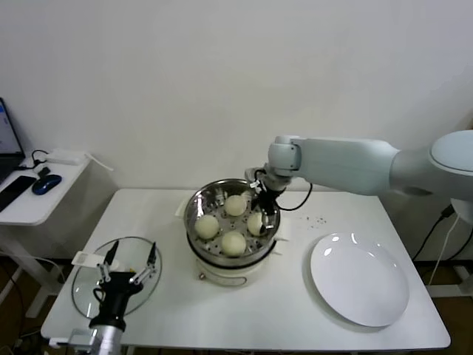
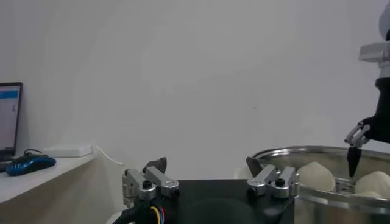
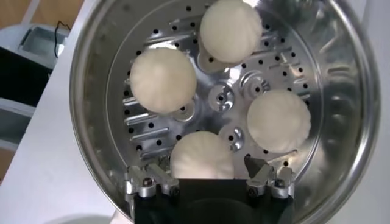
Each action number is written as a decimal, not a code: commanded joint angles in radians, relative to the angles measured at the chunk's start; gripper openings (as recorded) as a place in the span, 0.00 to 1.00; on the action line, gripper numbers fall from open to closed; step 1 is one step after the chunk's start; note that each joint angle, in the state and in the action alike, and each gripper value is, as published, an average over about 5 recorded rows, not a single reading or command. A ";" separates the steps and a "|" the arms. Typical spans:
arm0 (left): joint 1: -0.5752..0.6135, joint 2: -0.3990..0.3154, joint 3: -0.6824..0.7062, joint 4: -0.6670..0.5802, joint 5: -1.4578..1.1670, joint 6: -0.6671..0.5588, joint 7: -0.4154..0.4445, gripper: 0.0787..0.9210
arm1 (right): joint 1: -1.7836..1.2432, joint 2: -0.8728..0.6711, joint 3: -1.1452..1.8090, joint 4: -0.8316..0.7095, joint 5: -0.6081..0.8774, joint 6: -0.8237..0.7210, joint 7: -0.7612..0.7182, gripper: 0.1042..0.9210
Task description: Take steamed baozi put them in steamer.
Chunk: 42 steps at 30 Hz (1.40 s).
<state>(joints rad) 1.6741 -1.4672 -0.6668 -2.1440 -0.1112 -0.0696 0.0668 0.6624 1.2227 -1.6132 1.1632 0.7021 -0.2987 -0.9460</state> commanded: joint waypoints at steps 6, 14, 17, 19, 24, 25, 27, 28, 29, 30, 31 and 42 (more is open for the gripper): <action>0.001 0.005 -0.002 -0.003 -0.002 0.001 -0.002 0.88 | 0.092 -0.104 0.029 0.091 0.106 0.010 0.012 0.88; -0.002 0.009 -0.009 -0.005 -0.002 0.001 -0.031 0.88 | 0.109 -0.352 0.115 0.315 0.138 0.057 0.218 0.88; 0.000 0.006 -0.013 -0.007 0.014 -0.009 -0.039 0.88 | 0.085 -0.482 0.148 0.425 0.129 0.068 0.341 0.88; 0.005 0.006 -0.012 -0.009 0.021 -0.015 -0.041 0.88 | 0.060 -0.570 0.164 0.477 0.106 0.084 0.403 0.88; 0.019 0.004 -0.006 -0.024 0.029 -0.025 -0.041 0.88 | -0.168 -0.810 0.346 0.609 -0.014 0.134 0.559 0.88; 0.021 0.003 -0.004 -0.027 0.029 -0.028 -0.040 0.88 | -0.257 -0.849 0.431 0.631 -0.035 0.142 0.583 0.88; 0.024 0.001 -0.002 -0.032 0.030 -0.037 -0.039 0.88 | -0.512 -0.914 0.681 0.671 -0.072 0.158 0.640 0.88; 0.026 0.000 -0.001 -0.035 0.031 -0.041 -0.038 0.88 | -0.656 -0.932 0.817 0.686 -0.084 0.162 0.661 0.88; 0.028 -0.001 -0.002 -0.037 0.031 -0.045 -0.038 0.88 | -0.813 -0.939 0.977 0.697 -0.099 0.170 0.681 0.88; 0.029 -0.002 -0.002 -0.039 0.031 -0.048 -0.038 0.88 | -0.967 -0.939 1.134 0.705 -0.115 0.177 0.698 0.88; 0.031 -0.002 -0.002 -0.041 0.030 -0.050 -0.037 0.88 | -1.102 -0.929 1.272 0.712 -0.129 0.183 0.710 0.88; 0.043 -0.031 -0.005 -0.040 0.038 -0.060 -0.035 0.88 | -1.884 -0.517 2.075 0.734 -0.316 0.305 0.760 0.88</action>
<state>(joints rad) 1.7109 -1.4841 -0.6711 -2.1841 -0.0786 -0.1206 0.0330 -0.1384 0.5156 -0.6290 1.7994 0.5711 -0.1064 -0.3159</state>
